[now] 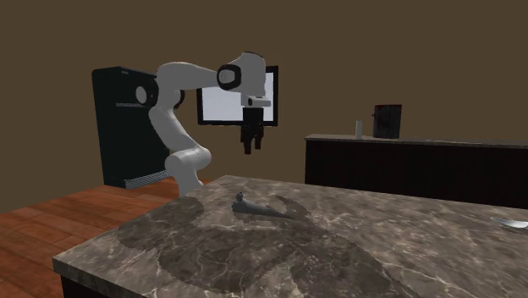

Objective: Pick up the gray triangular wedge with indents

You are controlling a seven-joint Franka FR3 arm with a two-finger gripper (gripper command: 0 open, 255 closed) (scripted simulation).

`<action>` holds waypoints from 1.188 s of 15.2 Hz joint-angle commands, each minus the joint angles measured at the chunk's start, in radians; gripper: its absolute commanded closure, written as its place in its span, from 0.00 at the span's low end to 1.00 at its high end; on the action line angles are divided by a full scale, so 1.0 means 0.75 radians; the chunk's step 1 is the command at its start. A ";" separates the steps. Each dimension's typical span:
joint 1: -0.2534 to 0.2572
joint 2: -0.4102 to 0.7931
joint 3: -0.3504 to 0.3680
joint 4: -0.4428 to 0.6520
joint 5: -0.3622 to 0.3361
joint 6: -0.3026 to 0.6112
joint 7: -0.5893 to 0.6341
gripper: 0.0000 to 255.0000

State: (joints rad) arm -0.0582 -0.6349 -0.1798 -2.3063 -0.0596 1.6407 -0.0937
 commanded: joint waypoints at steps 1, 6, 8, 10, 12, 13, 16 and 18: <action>-0.015 0.064 -0.044 0.024 -0.030 0.042 -0.047 0.00; -0.043 0.248 -0.147 0.119 -0.075 0.138 -0.156 0.00; -0.052 0.327 -0.188 0.167 -0.083 0.173 -0.200 0.00; -0.061 0.410 -0.227 0.220 -0.084 0.205 -0.245 0.00; -0.071 0.496 -0.265 0.280 -0.079 0.234 -0.292 0.00; -0.075 0.540 -0.283 0.312 -0.073 0.247 -0.316 0.00; -0.094 0.677 -0.335 0.417 -0.046 0.281 -0.391 0.00; -0.110 0.773 -0.366 0.495 -0.019 0.297 -0.442 0.00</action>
State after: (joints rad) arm -0.1345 -0.0924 -0.4421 -1.9630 -0.0836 1.8552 -0.4050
